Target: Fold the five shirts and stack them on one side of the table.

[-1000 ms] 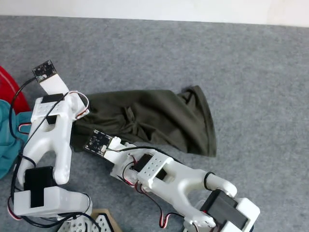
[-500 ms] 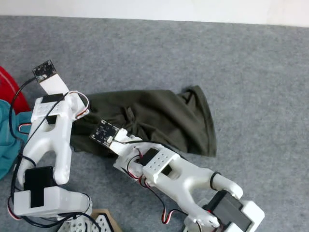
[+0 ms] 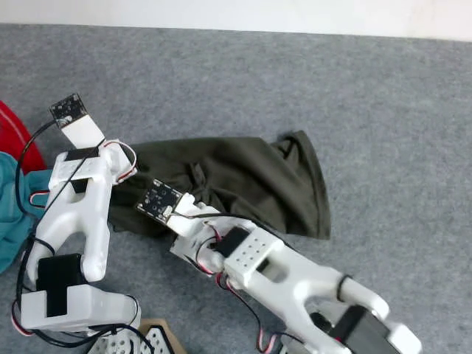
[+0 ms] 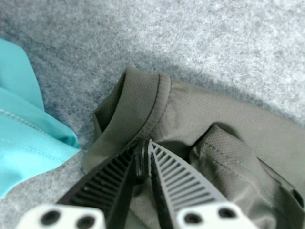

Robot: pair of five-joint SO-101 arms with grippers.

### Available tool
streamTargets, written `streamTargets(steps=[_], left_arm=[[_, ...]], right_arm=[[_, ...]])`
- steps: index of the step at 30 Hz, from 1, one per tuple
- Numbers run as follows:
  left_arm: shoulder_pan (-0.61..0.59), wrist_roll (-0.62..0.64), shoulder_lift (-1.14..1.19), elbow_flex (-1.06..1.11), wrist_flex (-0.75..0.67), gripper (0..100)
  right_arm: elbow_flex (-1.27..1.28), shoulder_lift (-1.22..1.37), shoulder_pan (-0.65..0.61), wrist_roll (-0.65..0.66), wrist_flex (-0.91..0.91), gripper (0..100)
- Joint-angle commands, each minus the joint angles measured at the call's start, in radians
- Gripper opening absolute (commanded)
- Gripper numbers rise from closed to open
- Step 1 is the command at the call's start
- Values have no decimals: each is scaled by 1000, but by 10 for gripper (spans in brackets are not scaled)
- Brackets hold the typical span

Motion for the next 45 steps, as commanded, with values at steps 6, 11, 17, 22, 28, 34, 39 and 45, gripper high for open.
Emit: streamTargets(steps=[6, 11, 17, 22, 28, 34, 39, 45], left_arm=[[-10, 3, -7, -2, -15, 50], [-10, 3, -7, -2, -17, 50], [-10, 3, -7, -2, -17, 50], [-10, 3, -7, -2, -17, 50], [-12, 3, -7, -2, -17, 50], [-12, 3, -7, -1, -17, 50], [-12, 3, -7, -1, -17, 50], [-33, 8, -8, -2, -17, 50]], right_arm=[[22, -76, -44, 12, 7, 284], [36, -73, -104, 14, 5, 284], [91, -73, -102, 43, -76, 286], [73, -1, -79, 61, -84, 287], [-56, 180, -51, 61, -94, 286], [-76, 185, -39, 61, -94, 174], [-82, 182, -1, 57, -94, 2], [-82, 180, 8, 57, -93, 7]])
